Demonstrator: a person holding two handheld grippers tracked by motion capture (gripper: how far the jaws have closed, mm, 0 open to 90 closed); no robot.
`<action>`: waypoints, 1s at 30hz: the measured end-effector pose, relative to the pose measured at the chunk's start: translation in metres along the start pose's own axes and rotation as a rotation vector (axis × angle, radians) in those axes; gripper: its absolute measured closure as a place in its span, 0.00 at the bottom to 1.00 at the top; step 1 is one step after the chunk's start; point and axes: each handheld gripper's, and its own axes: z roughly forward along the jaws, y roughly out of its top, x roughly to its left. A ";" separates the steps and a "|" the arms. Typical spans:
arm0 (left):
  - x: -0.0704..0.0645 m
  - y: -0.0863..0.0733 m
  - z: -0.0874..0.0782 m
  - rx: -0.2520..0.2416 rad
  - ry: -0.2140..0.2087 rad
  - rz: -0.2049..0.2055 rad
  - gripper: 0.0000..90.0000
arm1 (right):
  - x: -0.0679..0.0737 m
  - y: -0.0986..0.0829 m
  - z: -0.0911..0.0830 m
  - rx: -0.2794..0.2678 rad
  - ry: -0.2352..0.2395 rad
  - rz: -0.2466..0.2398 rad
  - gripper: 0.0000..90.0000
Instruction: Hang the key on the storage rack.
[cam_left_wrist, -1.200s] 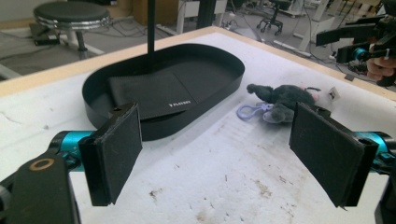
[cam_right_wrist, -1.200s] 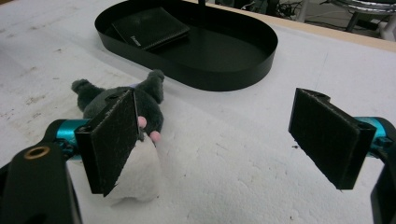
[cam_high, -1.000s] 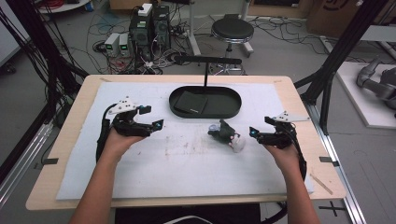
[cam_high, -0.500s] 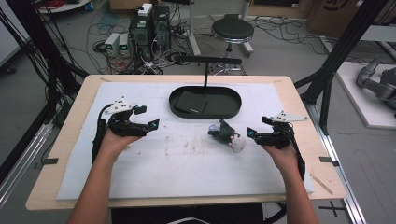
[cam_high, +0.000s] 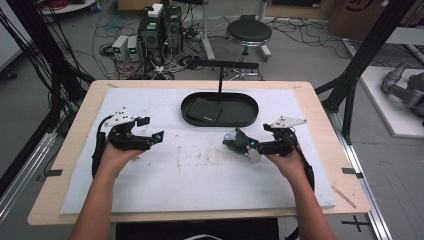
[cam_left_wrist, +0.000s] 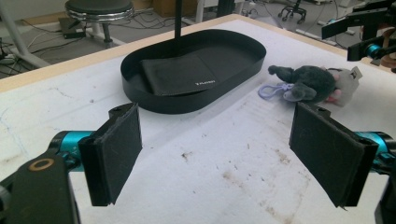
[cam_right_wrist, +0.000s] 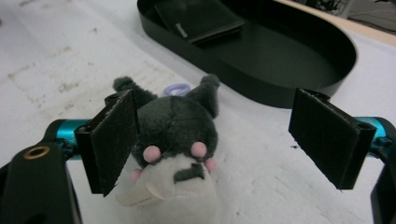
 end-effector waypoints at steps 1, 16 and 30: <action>0.000 -0.001 0.000 0.003 -0.001 -0.004 0.19 | 0.002 0.000 0.004 0.015 0.001 -0.006 0.18; -0.003 -0.006 -0.004 0.011 -0.027 -0.012 0.19 | 0.016 -0.003 0.044 0.161 0.055 -0.035 0.18; -0.005 -0.006 0.002 0.026 -0.044 -0.002 0.19 | 0.019 -0.003 0.048 0.231 0.062 -0.068 0.38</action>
